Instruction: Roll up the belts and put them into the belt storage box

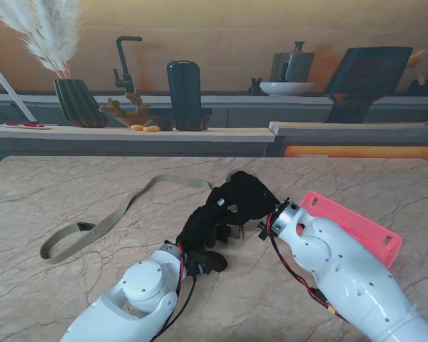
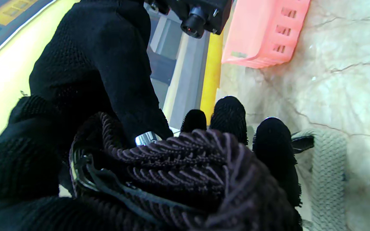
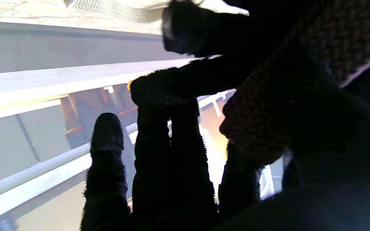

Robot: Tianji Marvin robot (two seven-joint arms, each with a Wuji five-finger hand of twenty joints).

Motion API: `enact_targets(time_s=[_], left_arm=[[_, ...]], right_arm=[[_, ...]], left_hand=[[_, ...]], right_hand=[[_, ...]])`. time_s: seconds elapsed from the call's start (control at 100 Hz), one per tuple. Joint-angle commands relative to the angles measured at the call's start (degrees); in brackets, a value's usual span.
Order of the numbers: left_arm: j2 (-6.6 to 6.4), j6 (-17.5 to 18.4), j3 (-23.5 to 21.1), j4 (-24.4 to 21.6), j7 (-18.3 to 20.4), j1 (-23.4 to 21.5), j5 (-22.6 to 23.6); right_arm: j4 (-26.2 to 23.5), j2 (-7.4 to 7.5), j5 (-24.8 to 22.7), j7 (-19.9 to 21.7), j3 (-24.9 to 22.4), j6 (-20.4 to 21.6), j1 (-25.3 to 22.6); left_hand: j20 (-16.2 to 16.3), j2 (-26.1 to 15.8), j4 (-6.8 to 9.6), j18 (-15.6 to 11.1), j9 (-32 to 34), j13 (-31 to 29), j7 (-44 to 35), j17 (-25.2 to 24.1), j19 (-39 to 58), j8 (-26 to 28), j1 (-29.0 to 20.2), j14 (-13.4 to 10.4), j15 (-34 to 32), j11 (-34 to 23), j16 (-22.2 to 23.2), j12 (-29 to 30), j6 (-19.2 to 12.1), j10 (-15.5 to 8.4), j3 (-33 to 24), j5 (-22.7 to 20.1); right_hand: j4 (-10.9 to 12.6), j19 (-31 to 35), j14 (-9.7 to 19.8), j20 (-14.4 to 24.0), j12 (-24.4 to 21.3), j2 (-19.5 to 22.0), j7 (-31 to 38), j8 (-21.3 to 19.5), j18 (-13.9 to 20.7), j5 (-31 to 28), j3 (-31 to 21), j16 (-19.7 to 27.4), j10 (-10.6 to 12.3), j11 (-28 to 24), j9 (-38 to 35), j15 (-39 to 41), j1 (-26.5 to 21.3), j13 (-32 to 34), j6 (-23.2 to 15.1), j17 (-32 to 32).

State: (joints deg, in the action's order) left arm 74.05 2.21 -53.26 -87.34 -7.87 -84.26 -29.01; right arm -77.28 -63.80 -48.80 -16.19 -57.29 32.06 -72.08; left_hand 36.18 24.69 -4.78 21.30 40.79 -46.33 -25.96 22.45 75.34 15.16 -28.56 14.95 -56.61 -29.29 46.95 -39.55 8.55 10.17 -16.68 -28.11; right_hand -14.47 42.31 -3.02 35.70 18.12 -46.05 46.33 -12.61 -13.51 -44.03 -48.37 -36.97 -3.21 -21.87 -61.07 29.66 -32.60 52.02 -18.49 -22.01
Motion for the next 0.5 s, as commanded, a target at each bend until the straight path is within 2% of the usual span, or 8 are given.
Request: enact_targets(time_s=[0.0,0.07,0.14,0.3,0.49], left_arm=[[0.39,0.79,-1.22,-0.28,-0.4,0.3,0.27],[0.41,1.23,-1.46,-0.4,-1.03,0.14,0.86],[0.37,1.51,-1.74,-0.64,-1.47,-0.03,1.34],[0.07,2.17,-2.54,-1.28,-2.08,-0.42,3.3],[-0.51,2.83,-3.56,-2.31,-1.78,-1.19,4.89]], right_arm=[[-1.71,-0.15,1.14,0.03,-0.85,-0.76,-2.35],[-3.19,-0.3,2.12,0.33,-2.41,-2.48,-3.52],[-4.19,-0.47,2.23,-0.38,-3.57,-4.17,-4.41],[-6.01,-0.76,1.33,-3.25,-5.63,-7.72,-6.16],[-7.29,-0.63,-2.03,-6.73,-7.16,-10.27,-7.43]], left_hand=[[-1.15,-1.49,1.6,0.32,-3.47,6.96,8.24,-6.54,-7.84,0.17,-1.46,1.09,11.74,5.08,-2.9,4.53,-4.46,-0.08,2.69,10.51],[-1.38,-1.93,1.81,0.26,-5.47,11.64,8.79,-9.71,-12.42,0.7,-2.16,0.41,21.27,8.57,-6.71,7.84,-5.23,0.05,3.99,10.33],[-1.36,-1.9,1.9,0.73,-6.24,13.54,8.93,-11.07,-15.01,1.2,-2.56,0.46,25.59,10.23,-8.75,9.42,-5.71,0.19,4.58,9.62],[-1.31,-1.78,2.1,1.2,-6.33,13.77,9.13,-11.45,-16.42,1.63,-3.69,0.36,27.44,11.34,-9.68,10.49,-6.02,0.19,4.52,9.02],[-1.26,-1.59,2.2,1.78,-5.06,12.98,8.79,-10.57,-16.85,2.17,-4.35,0.38,27.79,11.19,-9.87,10.68,-6.07,-0.18,4.12,7.65]], right_hand=[[1.37,1.21,5.29,-0.87,4.18,5.74,14.61,-2.54,-1.31,-7.58,-5.6,-1.63,5.6,-12.56,-10.98,5.38,-2.4,3.25,-5.32,0.53],[1.38,1.16,4.92,-0.96,4.09,5.69,14.61,-2.37,-1.49,-7.7,-5.7,-1.45,5.54,-12.51,-11.0,5.12,-2.47,3.14,-5.24,0.85],[1.43,1.2,4.62,-1.02,4.02,5.48,14.61,-2.25,-1.79,-7.77,-5.73,-1.33,5.37,-12.48,-11.07,4.98,-2.53,3.13,-5.14,0.96],[1.76,1.21,3.99,-1.21,3.9,4.96,14.63,-1.92,-2.22,-8.0,-5.89,-1.18,4.89,-12.37,-11.08,4.89,-2.99,2.95,-4.37,1.36],[2.07,1.39,3.49,-1.39,3.89,4.83,14.61,-1.67,-2.59,-8.02,-5.76,-1.11,4.7,-12.39,-11.02,5.03,-3.22,2.81,-3.99,1.63]])
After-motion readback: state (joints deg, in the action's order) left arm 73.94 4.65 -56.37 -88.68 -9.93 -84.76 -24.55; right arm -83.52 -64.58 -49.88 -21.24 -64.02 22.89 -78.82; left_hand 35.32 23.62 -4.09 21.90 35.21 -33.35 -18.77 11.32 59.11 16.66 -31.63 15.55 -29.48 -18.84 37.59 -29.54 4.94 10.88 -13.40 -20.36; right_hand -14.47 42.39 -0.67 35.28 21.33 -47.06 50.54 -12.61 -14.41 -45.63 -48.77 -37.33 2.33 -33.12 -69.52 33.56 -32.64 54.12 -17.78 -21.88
